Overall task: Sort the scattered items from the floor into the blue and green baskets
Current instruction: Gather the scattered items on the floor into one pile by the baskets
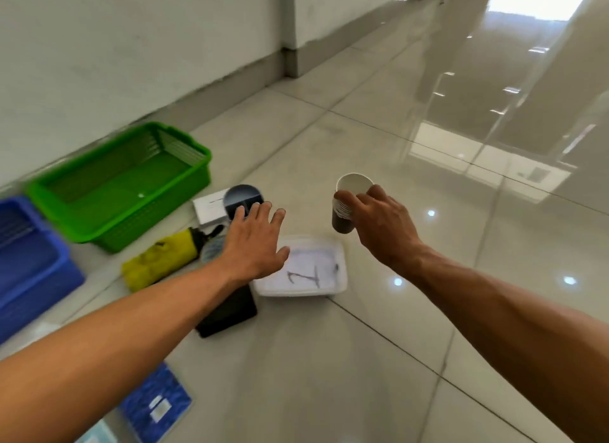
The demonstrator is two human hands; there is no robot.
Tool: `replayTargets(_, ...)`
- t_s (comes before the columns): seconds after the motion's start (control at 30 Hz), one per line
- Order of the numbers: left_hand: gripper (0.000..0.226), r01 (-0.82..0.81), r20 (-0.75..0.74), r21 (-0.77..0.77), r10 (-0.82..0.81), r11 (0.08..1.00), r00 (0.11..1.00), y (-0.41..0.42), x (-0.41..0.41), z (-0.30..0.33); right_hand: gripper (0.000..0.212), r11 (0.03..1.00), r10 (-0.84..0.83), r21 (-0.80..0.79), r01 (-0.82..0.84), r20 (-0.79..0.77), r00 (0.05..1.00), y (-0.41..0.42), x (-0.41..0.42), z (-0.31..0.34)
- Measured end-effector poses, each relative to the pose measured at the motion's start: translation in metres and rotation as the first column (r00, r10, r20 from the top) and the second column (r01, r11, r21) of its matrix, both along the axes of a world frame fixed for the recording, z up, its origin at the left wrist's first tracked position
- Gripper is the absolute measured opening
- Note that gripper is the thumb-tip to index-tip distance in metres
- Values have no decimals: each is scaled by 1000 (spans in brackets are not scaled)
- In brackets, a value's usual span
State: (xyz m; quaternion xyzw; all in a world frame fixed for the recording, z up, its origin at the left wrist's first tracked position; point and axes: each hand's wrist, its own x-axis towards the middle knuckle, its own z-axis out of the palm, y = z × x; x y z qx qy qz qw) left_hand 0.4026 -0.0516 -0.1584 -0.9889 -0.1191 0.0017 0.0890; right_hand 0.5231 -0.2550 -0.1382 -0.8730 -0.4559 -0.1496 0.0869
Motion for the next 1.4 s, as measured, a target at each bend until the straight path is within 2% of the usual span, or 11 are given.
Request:
replayTargets(0.17,79,-85,-4,30,85,996,996,36,-34,6,62,992,123,-11,-123,-18,992,48,-13,-7)
replayTargets(0.43,81,-72,-18,13,72,997,997,44,-41,8,63,989,102,-84,-118,-173,980,67,-19,-21)
replayTargets(0.6,82,-31,-26,46,33,998,999,35,-31,10,63,991,112,-59,-121,-139,984,58,-14,-23)
replayTargets(0.7,84,-8,-35,60,10,998,999,28,-28,14,59,991,126,-46,-129,-64,990,50,-16,-23)
replayTargets(0.87,88,-15,-9,99,16,995,1000,24,-50,19,82,984,153,-96,-150,23,988,50,-25,-15)
replayTargets(1.03,93,-133,15,94,132,987,991,38,-94,24,97,987,139,-80,-142,-44,989,73,-49,-14)
replayTargets(1.13,95,-211,31,57,210,976,977,44,-118,26,102,992,125,-14,-127,-104,987,89,-65,-16)
replayTargets(1.4,95,-317,20,96,317,943,948,63,-184,42,115,943,322,-53,-328,-101,941,130,-96,-12)
